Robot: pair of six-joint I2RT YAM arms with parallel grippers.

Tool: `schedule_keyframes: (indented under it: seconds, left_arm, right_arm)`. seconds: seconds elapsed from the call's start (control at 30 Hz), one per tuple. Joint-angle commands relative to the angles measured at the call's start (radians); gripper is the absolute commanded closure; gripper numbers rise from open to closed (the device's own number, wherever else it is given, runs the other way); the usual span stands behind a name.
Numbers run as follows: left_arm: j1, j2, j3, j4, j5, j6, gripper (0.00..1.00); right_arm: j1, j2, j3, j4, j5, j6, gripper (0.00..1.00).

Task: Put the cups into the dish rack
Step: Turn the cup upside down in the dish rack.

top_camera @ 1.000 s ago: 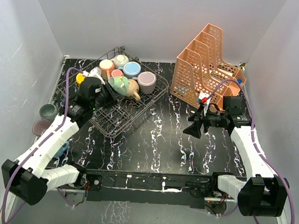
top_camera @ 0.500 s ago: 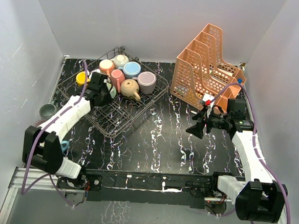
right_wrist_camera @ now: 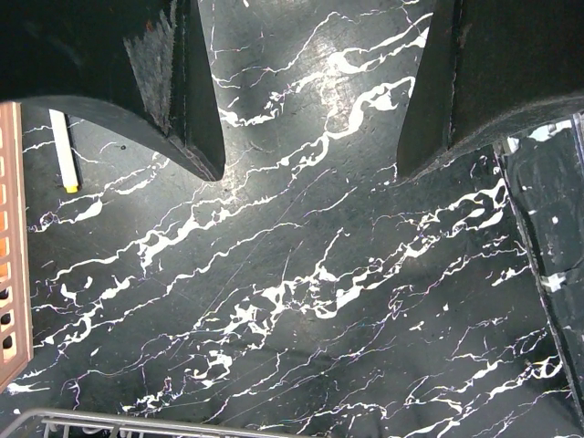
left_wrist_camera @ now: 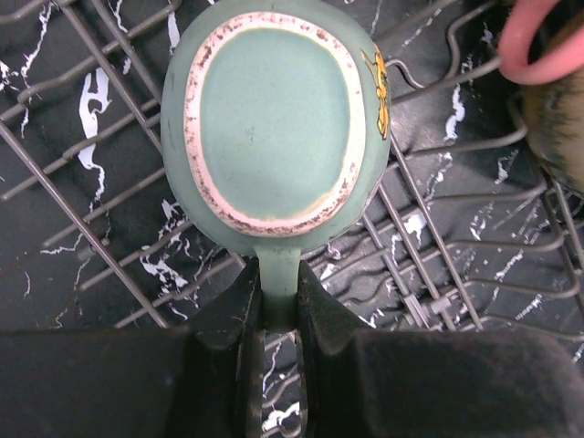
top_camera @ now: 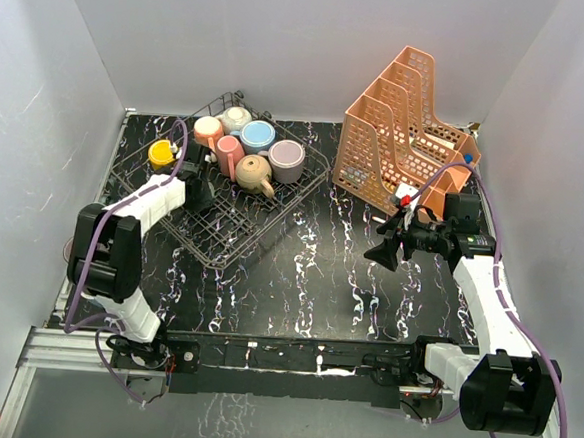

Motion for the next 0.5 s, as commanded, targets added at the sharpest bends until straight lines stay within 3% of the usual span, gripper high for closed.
schedule_keyframes:
  seconds: [0.0,0.47]
  left_arm:
    - [0.024,0.012,0.066,0.063,-0.047,0.053,1.00]
    - [0.041,0.127,0.140,0.101,-0.066,0.067,1.00]
  right_arm:
    - [-0.006,0.000,-0.005,0.049,-0.005,-0.012,0.22]
    - [-0.012,0.017,-0.004,0.049,-0.005,-0.013,0.22]
